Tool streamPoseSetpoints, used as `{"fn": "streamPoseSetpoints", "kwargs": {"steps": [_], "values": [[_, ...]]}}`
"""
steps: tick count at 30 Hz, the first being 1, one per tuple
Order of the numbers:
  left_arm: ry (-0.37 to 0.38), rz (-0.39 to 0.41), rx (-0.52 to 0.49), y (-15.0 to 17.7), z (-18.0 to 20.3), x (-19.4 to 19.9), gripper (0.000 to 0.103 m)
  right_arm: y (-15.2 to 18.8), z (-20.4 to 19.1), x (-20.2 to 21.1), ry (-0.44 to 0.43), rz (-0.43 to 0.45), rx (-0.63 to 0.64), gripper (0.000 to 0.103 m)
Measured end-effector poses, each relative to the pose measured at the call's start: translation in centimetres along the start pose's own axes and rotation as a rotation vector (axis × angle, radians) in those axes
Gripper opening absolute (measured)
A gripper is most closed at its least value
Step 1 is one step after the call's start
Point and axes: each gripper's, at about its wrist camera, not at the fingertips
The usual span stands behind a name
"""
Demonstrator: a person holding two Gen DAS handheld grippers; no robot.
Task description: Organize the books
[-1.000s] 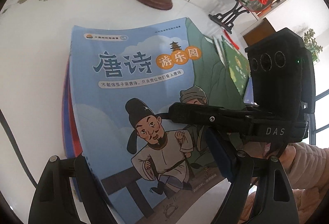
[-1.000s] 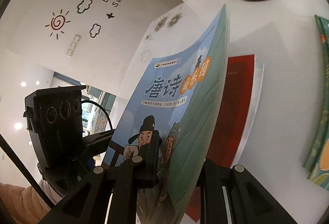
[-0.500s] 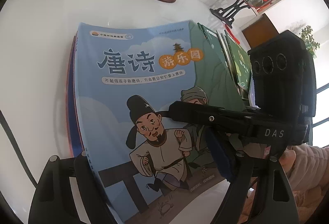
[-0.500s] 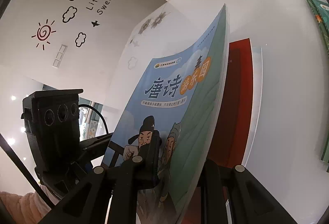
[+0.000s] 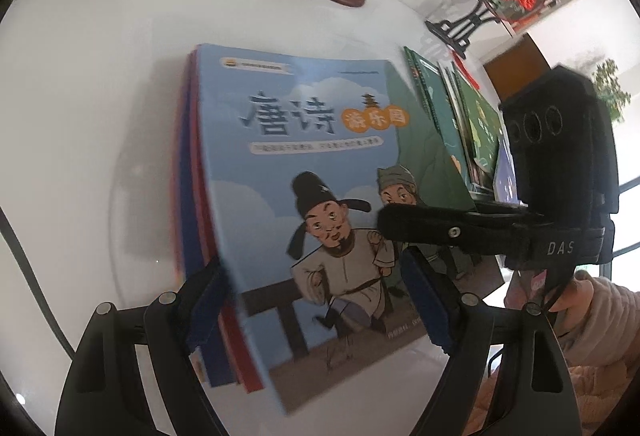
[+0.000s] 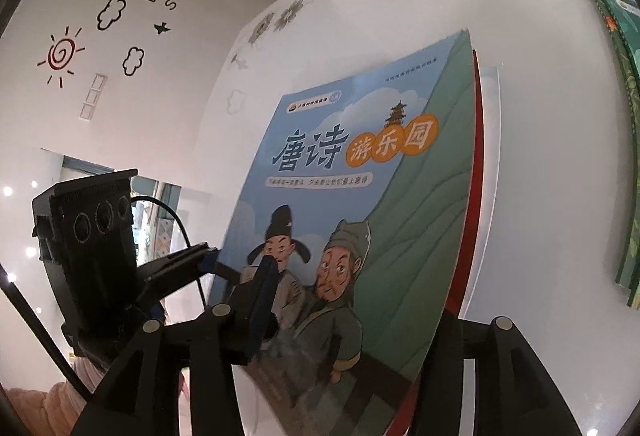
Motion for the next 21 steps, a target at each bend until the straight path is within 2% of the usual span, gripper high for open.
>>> {"fn": "streamPoseSetpoints", "kwargs": {"steps": [7,10,14,19,21], "values": [[-0.043,0.008,0.01,0.1,0.1,0.2,0.082,0.0,0.4,0.1,0.001,-0.018,-0.039,0.051],[-0.084,0.015,0.023,0.3,0.0,0.5,0.082,0.1,0.2,0.4,0.035,-0.026,-0.045,0.051],[-0.118,0.027,0.064,0.8,-1.1,1.3,0.082,0.3,0.5,1.7,0.123,-0.005,-0.063,0.051],[-0.148,0.048,0.094,1.4,-1.6,2.3,0.082,1.0,1.8,2.4,0.155,0.004,-0.103,0.051],[-0.159,0.051,0.097,1.4,-1.4,2.5,0.082,0.9,1.6,2.2,0.165,0.001,-0.105,0.055]]}}
Point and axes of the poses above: each gripper's, at about its wrist camera, not at the fingertips, and x roughly against the way its jaws point, z to its right, y to its underside, and after that the axes turned 11 degrees about y, right-handed
